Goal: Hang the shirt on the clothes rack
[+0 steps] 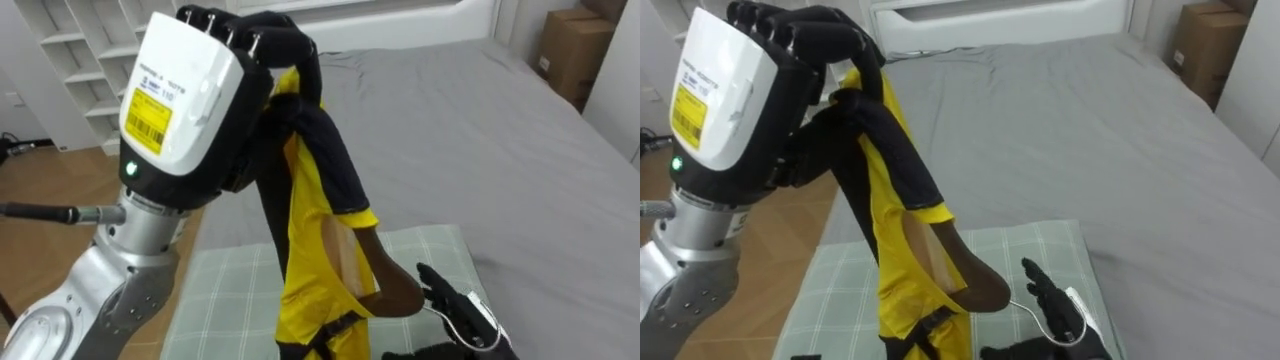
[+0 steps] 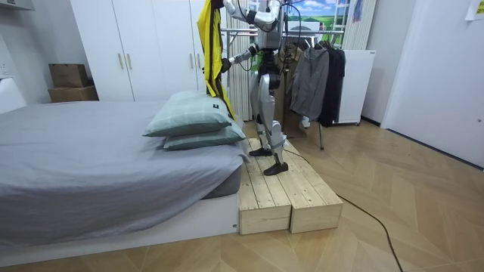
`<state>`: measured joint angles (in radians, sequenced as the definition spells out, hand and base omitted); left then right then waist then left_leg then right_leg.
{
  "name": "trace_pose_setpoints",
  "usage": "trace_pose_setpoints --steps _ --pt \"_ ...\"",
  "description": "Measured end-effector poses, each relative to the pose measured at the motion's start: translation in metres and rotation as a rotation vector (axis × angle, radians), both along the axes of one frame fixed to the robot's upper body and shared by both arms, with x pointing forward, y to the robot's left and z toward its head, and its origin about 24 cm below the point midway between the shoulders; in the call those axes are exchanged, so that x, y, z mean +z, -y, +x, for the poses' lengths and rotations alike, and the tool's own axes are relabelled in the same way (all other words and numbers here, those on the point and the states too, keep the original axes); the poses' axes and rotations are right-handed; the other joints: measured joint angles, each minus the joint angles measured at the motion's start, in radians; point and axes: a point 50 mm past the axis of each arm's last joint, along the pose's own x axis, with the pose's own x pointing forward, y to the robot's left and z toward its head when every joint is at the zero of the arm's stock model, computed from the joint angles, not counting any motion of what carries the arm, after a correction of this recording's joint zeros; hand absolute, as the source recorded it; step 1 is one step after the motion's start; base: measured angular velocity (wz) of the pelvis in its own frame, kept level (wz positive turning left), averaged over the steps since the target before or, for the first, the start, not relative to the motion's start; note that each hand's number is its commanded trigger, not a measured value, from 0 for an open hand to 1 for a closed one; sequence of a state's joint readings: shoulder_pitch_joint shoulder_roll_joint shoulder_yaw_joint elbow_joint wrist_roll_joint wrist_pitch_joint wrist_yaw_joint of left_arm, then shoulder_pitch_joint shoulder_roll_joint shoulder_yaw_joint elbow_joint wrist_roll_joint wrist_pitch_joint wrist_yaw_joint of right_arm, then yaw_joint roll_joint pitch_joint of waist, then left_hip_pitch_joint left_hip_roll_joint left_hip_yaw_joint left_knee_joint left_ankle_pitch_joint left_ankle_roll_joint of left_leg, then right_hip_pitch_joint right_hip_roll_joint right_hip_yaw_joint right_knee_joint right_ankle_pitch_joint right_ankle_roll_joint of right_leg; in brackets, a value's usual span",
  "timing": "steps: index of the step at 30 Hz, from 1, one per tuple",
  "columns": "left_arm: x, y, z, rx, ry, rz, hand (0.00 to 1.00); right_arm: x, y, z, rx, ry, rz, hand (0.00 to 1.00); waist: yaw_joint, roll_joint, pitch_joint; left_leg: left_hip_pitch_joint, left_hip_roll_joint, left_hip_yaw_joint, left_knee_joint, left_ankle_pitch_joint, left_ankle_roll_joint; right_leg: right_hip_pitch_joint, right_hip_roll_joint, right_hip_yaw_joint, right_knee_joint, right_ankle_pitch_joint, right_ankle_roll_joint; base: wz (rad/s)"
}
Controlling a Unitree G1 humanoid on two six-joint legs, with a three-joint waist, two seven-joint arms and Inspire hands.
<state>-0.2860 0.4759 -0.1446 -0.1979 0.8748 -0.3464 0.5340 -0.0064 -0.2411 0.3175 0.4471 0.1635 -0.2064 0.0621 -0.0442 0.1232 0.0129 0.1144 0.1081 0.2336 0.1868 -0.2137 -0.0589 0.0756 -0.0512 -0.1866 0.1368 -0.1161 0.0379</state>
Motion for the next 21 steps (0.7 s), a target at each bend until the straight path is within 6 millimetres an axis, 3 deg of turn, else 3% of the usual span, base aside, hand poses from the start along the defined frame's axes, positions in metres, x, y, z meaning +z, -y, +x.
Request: trace_pose_setpoints --steps 7,21 --pt "-0.005 0.012 0.0 -0.042 -0.032 -0.061 1.0 0.008 -0.032 -0.005 0.133 -0.001 0.148 0.0 0.023 0.001 0.0016 -0.005 0.0 0.008 0.0 0.0 0.0 -0.008 0.0 0.007 0.0 0.0 0.0 -0.03" --pt "-0.034 0.022 0.011 -0.034 -0.199 -0.09 1.0 0.011 -0.042 0.001 0.192 -0.009 0.138 0.0 0.014 -0.002 0.0056 -0.004 -0.001 0.014 -0.007 0.0 0.0 -0.009 0.001 0.021 -0.001 0.0 0.0 -0.01"
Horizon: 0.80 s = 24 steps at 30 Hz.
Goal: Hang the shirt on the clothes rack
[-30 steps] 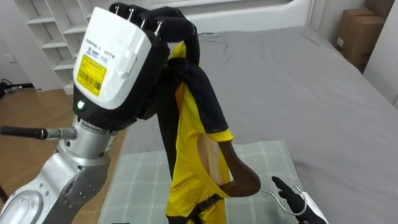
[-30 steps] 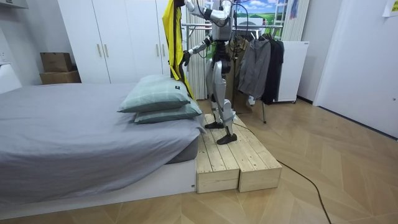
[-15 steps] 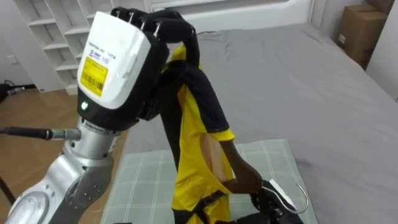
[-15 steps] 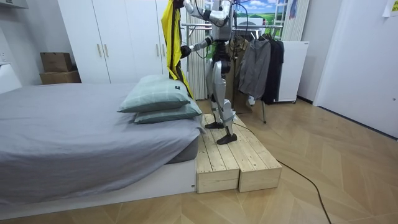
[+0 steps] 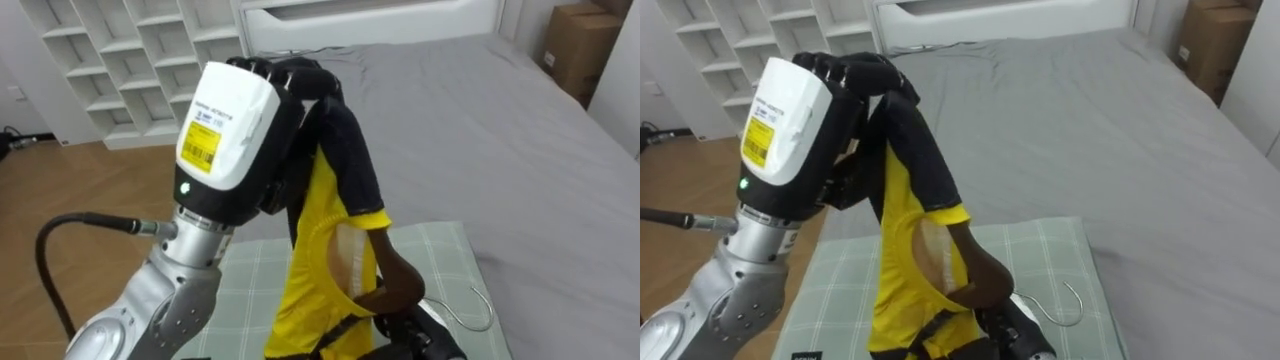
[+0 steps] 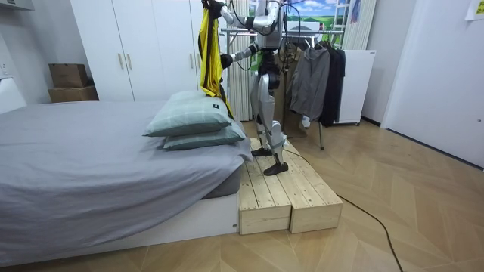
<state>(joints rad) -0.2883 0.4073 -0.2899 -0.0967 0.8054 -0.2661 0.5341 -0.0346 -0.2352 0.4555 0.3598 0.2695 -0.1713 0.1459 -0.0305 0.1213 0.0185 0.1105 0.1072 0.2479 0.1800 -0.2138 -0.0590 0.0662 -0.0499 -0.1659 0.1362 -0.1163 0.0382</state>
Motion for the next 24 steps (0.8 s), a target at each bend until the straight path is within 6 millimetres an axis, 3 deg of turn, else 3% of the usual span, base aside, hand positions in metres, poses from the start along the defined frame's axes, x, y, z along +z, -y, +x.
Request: trace_pose_setpoints --steps 12,24 --pt "-0.0045 -0.0023 0.0029 0.015 -0.032 -0.029 1.0 0.0016 -0.0008 0.0027 -0.034 0.011 -0.002 0.0 0.005 0.0 0.0013 0.005 0.0 0.007 -0.005 0.0 0.0 -0.001 0.001 0.0 0.0 0.0 0.0 0.0" --pt "-0.0056 -0.0023 0.0041 0.039 -0.043 -0.033 1.0 0.0052 -0.0046 0.0078 -0.098 0.018 0.035 0.0 0.002 0.017 0.0027 -0.012 0.001 0.008 -0.004 0.0 0.0 -0.015 0.0 -0.006 0.001 0.0 0.0 0.01"
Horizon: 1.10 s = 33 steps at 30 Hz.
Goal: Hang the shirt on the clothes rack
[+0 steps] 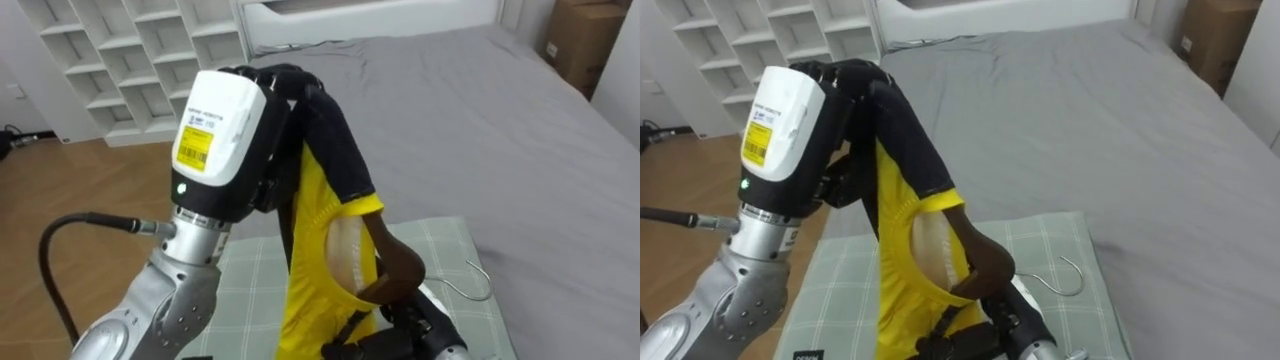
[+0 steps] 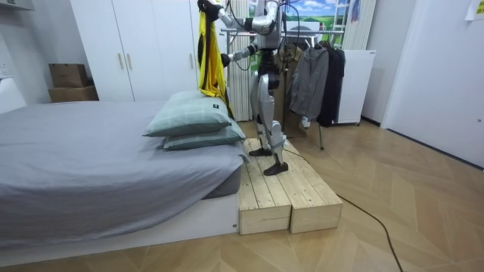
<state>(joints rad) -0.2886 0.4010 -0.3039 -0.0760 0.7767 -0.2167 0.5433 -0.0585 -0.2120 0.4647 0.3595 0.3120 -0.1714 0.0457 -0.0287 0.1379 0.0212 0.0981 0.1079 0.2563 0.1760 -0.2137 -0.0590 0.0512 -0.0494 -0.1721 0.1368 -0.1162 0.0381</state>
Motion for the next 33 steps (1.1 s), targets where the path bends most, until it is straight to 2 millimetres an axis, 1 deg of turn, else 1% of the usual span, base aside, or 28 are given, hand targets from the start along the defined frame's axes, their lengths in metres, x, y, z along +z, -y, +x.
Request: trace_pose_setpoints --steps 5,8,13,17,18,19,23,24,25,26,27,29,33 --pt "-0.002 0.002 0.0 0.004 -0.012 0.002 1.0 0.0 -0.001 0.001 -0.064 -0.019 0.059 0.0 0.001 0.0 -0.0003 -0.001 0.0 0.0 0.0 0.0 0.0 0.0 -0.002 -0.008 0.005 0.0 0.0 0.05" --pt "-0.002 0.004 -0.001 -0.004 -0.015 0.004 1.0 0.0 -0.001 0.002 -0.115 -0.042 0.115 0.0 0.002 0.003 -0.0018 0.0 0.0 0.0 -0.002 0.0 0.0 0.0 -0.002 -0.01 0.006 0.0 0.0 0.01" --pt "0.003 0.013 -0.009 -0.056 0.011 0.003 1.0 0.0 0.002 0.002 -0.167 -0.053 0.134 0.0 0.005 0.004 -0.003 0.002 0.0 -0.01 -0.005 0.0 0.0 0.0 -0.002 -0.018 0.013 0.0 0.0 0.03" --pt "0.01 0.02 -0.016 -0.089 0.07 0.027 1.0 0.001 0.004 0.004 -0.223 -0.044 0.129 0.0 0.004 0.009 -0.0064 0.002 0.0 -0.014 -0.006 0.0 0.0 0.001 -0.003 -0.023 0.014 0.0 0.0 0.05" --pt "0.011 0.021 -0.019 -0.1 0.081 0.025 1.0 0.001 0.005 0.004 -0.241 -0.042 0.128 0.0 0.003 0.011 -0.0084 0.002 0.0 -0.016 -0.007 0.0 0.0 0.001 -0.003 -0.022 0.014 0.0 0.0 0.0" --pt "0.011 0.022 -0.02 -0.111 0.085 0.022 1.0 0.001 0.006 0.005 -0.261 -0.044 0.13 0.0 0.002 0.013 -0.0099 0.003 0.0 -0.018 -0.008 0.0 0.0 0.002 -0.003 -0.023 0.014 0.0 0.0 0.0" --pt "0.003 0.023 -0.026 -0.107 0.085 0.043 1.0 0.001 0.013 0.006 -0.327 -0.054 0.148 0.0 -0.017 0.014 -0.0102 0.002 0.0 -0.02 -0.009 0.0 0.0 0.003 -0.003 -0.025 0.014 0.0 0.0 0.01" --pt "-0.001 0.023 -0.027 -0.106 0.07 0.043 1.0 0.001 0.015 0.007 -0.354 -0.057 0.155 0.03 -0.022 0.013 -0.0099 0.002 0.0 -0.02 -0.009 0.0 0.0 0.003 -0.003 -0.025 0.014 0.0 0.0 0.0" --pt "-0.003 0.023 -0.029 -0.109 0.059 0.039 1.0 0.001 0.019 0.008 -0.386 -0.062 0.165 0.67 -0.023 0.011 -0.0093 0.001 0.0 -0.019 -0.009 0.0 0.0 0.002 -0.003 -0.025 0.014 0.0 0.0 0.0" --pt "-0.004 0.023 -0.029 -0.109 0.055 0.037 1.0 0.001 0.021 0.008 -0.4 -0.064 0.167 0.9 -0.024 0.011 -0.0095 0.001 0.0 -0.019 -0.008 0.0 0.0 0.001 -0.003 -0.024 0.014 0.0 0.0 0.0" --pt "-0.005 0.024 -0.03 -0.108 0.049 0.032 1.0 0.001 0.025 0.009 -0.428 -0.065 0.165 1.0 -0.023 0.009 -0.0095 0.0 0.0 -0.017 -0.008 0.0 0.0 0.0 -0.003 -0.024 0.014 0.0 0.0 -0.04" --pt "-0.008 0.023 -0.031 -0.105 0.038 0.028 1.0 0.002 0.032 0.01 -0.477 -0.059 0.162 1.0 -0.021 0.008 -0.0096 0.001 0.0 -0.014 -0.007 0.0 0.0 -0.001 -0.003 -0.023 0.014 0.0 0.0 -0.04" --pt "-0.013 0.023 -0.033 -0.099 0.02 0.015 1.0 0.002 0.037 0.011 -0.532 -0.058 0.165 1.0 -0.021 0.004 -0.0112 0.001 0.0 -0.013 -0.007 0.0 0.0 -0.001 -0.003 -0.021 0.015 0.0 0.0 0.0"
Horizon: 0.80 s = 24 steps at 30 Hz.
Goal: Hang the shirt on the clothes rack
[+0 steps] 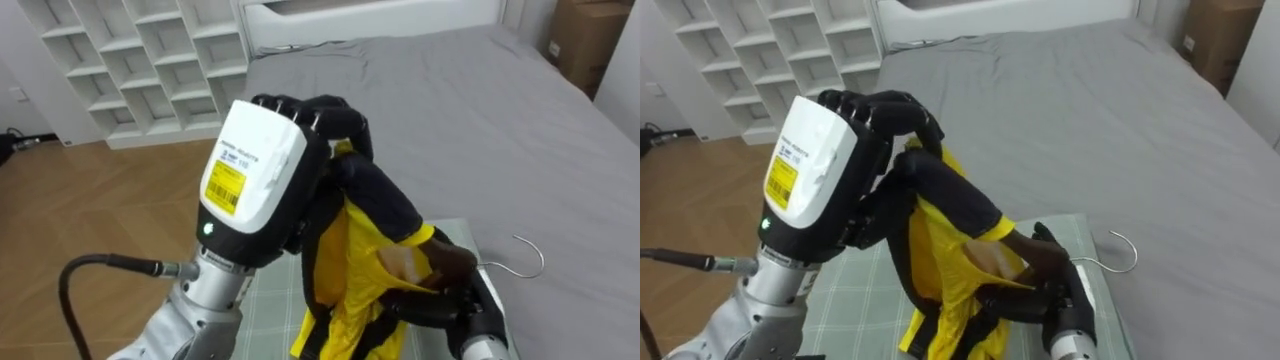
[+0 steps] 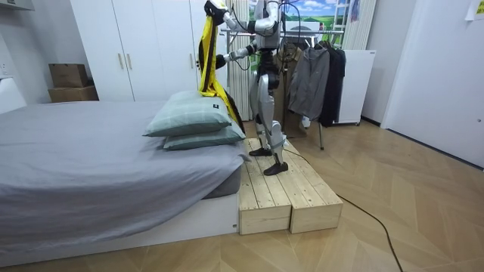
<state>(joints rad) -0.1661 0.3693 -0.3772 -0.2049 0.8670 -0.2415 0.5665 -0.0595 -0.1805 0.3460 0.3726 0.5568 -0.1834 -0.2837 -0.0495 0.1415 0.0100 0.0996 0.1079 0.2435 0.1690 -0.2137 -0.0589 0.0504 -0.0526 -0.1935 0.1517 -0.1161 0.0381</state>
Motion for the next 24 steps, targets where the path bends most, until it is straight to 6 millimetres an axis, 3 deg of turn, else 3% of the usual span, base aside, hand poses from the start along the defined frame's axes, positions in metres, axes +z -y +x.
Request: trace_pose_setpoints --steps 9,24 --pt "-0.022 -0.005 -0.009 0.056 -0.06 0.043 1.0 0.002 0.007 0.003 -0.086 0.006 0.016 1.0 -0.004 -0.04 -0.0041 -0.002 0.0 0.001 0.003 0.0 0.0 0.0 0.0 0.002 0.0 0.0 0.0 0.0" --pt "-0.025 -0.01 -0.008 0.076 -0.069 0.051 1.0 0.0 0.022 0.0 -0.121 0.01 -0.069 1.0 -0.006 -0.035 -0.0064 0.001 0.0 0.003 0.002 0.0 0.0 0.001 0.0 0.004 0.0 0.0 0.0 0.0"
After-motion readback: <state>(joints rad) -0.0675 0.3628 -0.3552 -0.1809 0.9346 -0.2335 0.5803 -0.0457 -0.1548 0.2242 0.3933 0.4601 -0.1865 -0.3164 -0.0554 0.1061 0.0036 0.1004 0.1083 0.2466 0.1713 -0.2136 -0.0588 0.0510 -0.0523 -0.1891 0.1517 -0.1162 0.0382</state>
